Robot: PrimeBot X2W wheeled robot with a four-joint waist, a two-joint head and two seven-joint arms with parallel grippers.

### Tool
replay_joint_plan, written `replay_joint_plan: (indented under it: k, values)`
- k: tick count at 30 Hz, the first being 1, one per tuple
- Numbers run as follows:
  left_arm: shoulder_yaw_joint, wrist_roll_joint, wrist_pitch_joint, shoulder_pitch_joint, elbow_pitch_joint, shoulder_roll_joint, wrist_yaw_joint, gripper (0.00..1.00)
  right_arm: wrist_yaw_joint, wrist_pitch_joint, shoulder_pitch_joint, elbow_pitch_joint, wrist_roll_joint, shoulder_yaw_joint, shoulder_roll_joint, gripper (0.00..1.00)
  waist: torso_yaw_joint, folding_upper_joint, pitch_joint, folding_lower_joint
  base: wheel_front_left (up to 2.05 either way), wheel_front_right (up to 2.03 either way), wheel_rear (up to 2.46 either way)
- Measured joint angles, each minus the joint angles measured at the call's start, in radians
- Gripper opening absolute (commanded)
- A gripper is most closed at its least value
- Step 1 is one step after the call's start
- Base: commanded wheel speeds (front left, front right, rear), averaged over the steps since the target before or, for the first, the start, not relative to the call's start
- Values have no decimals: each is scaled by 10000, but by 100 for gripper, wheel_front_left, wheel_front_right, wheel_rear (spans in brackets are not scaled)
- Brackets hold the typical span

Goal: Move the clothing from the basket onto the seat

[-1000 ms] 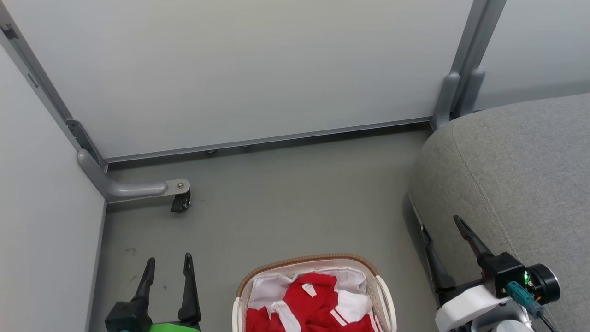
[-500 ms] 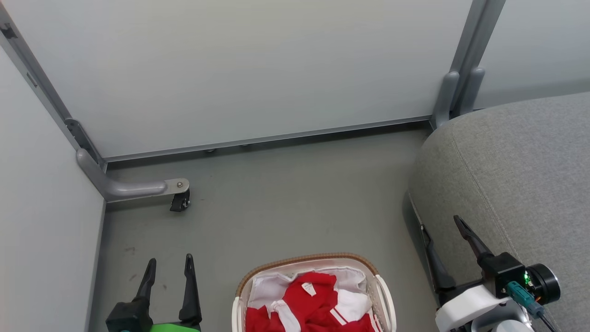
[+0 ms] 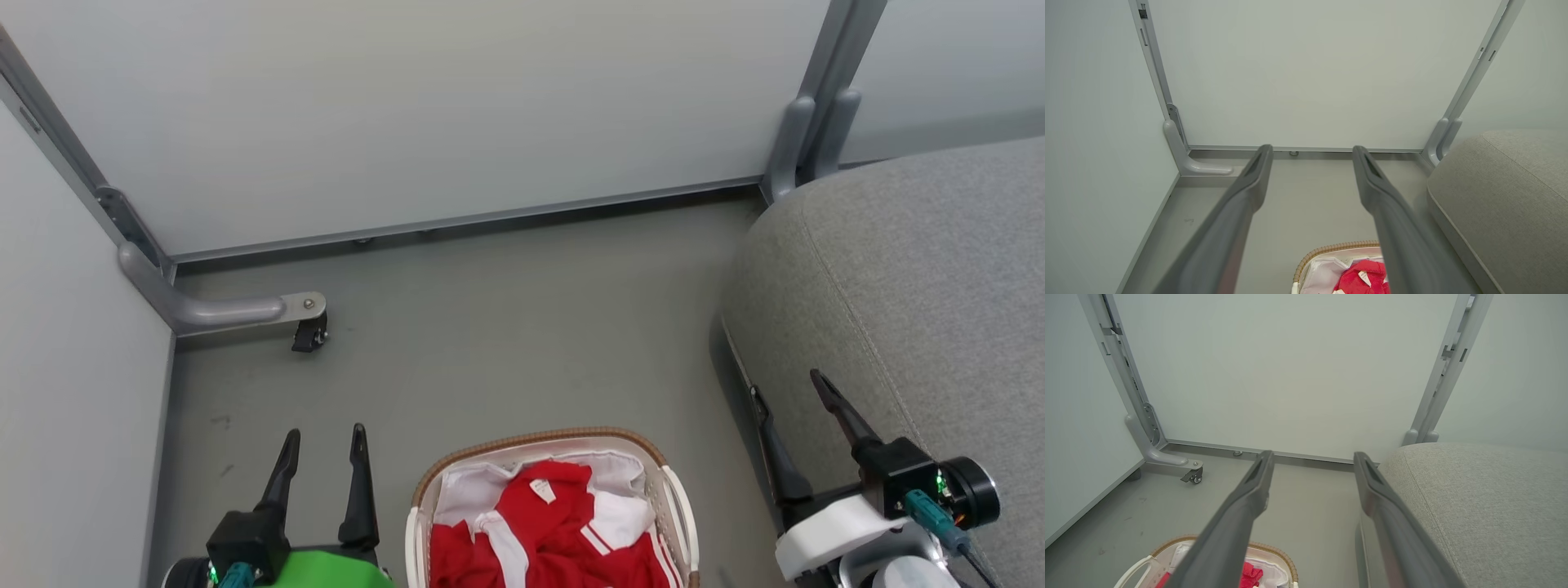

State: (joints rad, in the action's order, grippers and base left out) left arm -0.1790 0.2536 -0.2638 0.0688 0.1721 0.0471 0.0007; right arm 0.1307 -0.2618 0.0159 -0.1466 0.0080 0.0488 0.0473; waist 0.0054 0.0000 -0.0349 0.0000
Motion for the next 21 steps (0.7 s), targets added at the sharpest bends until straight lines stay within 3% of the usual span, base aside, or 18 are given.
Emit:
replay_joint_plan:
  k: [7, 21]
  values:
    - [-499, -165, -12, -942, 418, 4, -73, 100, 0, 0, 630, 190, -23, -117, 8, 100, -141, 0, -925, 0, 0, 0, 0]
    - [-1965, -968, -12, -3573, 4190, -2, -652, 100, 4, 0, 2044, 441, 150, -58, 12, 100, -735, 0, -3485, 0, 0, 0, 0]
